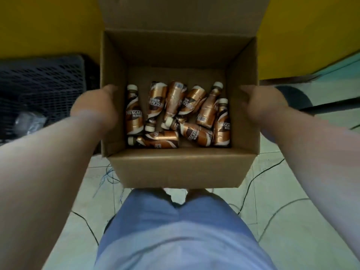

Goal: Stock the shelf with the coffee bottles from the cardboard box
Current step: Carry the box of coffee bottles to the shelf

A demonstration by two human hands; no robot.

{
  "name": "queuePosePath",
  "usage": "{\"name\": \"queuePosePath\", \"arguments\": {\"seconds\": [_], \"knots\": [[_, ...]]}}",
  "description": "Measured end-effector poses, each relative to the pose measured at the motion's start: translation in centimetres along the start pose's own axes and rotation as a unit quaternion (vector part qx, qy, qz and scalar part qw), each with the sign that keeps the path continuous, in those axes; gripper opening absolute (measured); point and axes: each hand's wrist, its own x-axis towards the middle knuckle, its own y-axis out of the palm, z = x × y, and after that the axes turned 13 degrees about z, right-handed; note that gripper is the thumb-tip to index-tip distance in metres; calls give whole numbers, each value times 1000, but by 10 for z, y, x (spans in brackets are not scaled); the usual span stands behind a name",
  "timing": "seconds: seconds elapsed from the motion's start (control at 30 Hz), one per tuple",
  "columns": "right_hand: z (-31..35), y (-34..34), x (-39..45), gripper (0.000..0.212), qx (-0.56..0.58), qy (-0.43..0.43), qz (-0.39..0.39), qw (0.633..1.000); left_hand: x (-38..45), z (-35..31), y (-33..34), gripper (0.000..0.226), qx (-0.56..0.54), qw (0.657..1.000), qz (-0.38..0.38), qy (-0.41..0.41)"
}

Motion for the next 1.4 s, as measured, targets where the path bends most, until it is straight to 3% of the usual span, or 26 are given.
{"name": "queuePosePath", "arguments": {"seconds": [0.23,0.47,0.73,1.07,1.3,1.4], "knots": [[-43,-10,-113,55,79,123,-54,988,-65,-29,-38,71,24,996,-32,77],[-84,45,-233,56,187,231,-50,954,-100,-79,-54,73,95,965,-7,246],[-131,169,-399,53,316,394,-37,862,-206,-190,-9,62,258,862,-24,435],[-217,334,-603,55,451,544,-35,707,-409,-336,158,49,351,723,-6,596],[-286,412,-729,51,478,599,9,642,-554,-419,275,49,422,626,2,655],[-310,441,-768,44,483,604,32,633,-609,-454,318,47,447,586,6,676]]}}
